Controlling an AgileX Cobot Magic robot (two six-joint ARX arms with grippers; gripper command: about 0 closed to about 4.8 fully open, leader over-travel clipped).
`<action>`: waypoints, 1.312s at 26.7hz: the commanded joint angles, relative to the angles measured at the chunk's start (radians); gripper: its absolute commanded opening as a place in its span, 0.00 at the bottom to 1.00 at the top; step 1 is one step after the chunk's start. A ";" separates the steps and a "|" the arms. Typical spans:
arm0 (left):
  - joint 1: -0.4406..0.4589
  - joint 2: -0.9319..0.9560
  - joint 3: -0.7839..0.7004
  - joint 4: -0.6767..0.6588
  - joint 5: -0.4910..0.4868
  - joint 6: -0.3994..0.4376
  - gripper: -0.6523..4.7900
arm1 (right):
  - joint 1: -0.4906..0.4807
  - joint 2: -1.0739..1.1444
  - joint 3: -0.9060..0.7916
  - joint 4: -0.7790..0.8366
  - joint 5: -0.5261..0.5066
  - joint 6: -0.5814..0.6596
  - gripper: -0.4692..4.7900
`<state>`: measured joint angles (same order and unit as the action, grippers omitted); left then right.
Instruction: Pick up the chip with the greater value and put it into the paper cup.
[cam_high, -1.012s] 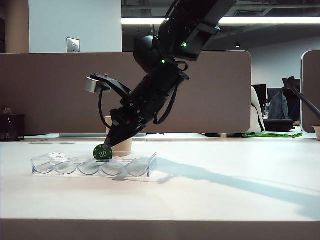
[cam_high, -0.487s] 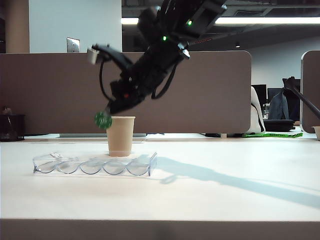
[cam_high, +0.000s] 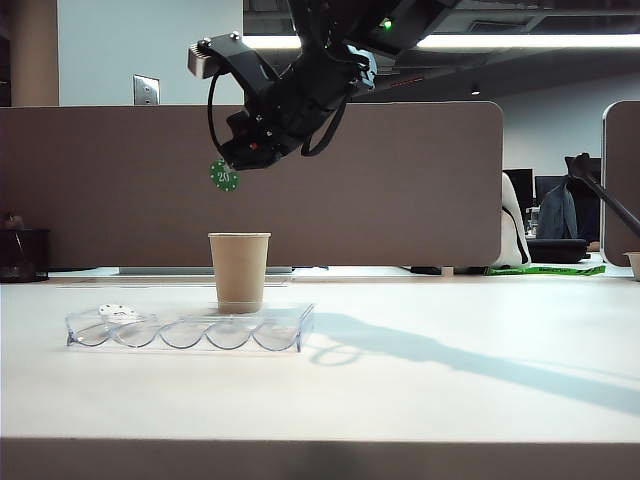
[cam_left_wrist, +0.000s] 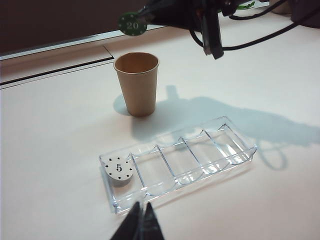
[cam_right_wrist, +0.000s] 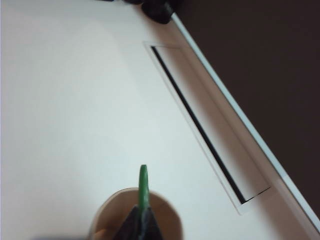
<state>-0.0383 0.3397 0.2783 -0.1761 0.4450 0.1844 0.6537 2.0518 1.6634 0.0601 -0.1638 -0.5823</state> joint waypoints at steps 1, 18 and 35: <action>0.000 0.000 0.005 0.011 0.005 -0.001 0.12 | -0.022 0.019 0.004 0.051 0.000 0.047 0.09; -0.001 0.000 0.005 0.008 0.008 -0.001 0.12 | -0.076 0.056 0.004 0.089 -0.154 0.243 0.09; 0.000 0.000 0.005 0.008 0.008 -0.001 0.12 | -0.086 0.008 0.004 0.169 -0.149 0.261 0.08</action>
<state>-0.0383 0.3405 0.2783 -0.1764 0.4454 0.1844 0.5728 2.0830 1.6619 0.1978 -0.3126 -0.3347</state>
